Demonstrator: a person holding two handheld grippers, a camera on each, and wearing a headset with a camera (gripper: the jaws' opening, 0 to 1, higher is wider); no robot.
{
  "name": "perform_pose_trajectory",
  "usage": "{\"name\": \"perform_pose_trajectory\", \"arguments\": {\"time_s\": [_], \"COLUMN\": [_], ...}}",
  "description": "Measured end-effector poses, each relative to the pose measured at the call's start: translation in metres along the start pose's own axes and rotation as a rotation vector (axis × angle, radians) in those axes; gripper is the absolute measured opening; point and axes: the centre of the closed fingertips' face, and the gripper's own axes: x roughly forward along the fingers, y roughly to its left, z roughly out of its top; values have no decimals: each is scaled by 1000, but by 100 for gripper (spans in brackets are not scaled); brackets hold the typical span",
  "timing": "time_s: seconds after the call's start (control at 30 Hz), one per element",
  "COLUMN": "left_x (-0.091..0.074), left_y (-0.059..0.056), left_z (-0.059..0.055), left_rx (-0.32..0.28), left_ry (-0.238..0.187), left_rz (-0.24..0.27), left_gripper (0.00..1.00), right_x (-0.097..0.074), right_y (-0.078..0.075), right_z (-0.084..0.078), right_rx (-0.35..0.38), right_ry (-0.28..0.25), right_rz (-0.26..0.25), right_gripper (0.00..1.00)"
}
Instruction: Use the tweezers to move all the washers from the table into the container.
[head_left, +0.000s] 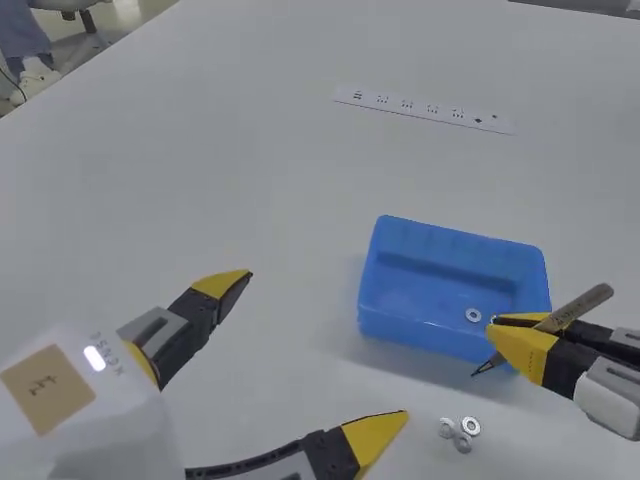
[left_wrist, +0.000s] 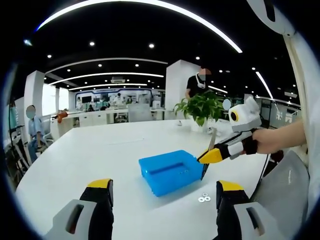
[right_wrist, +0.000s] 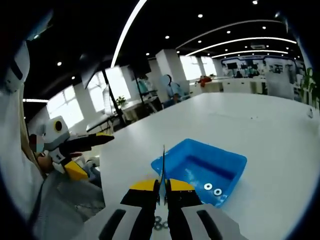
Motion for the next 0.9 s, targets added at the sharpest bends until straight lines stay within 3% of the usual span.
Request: {"name": "perform_pose_trajectory", "arguments": {"time_s": [0.23,0.43,0.73,0.9], "left_x": [0,0,1,0], "left_y": [0,0,-2,-2], "left_z": [-1,-1,-2,-2], "left_rx": [4,7,17,20], "left_ry": [3,7,23,25], "left_rz": [3,3,3,4], "left_gripper": [86,85,84,84], "right_x": [3,6,8,7], "right_y": [3,-3,-4,-3], "right_z": [-22,-42,-49,-49], "right_rx": [22,36,39,-23], "right_ry": [47,100,109,125], "right_rz": [-9,-37,-51,-74], "right_gripper": [4,4,4,4]}}
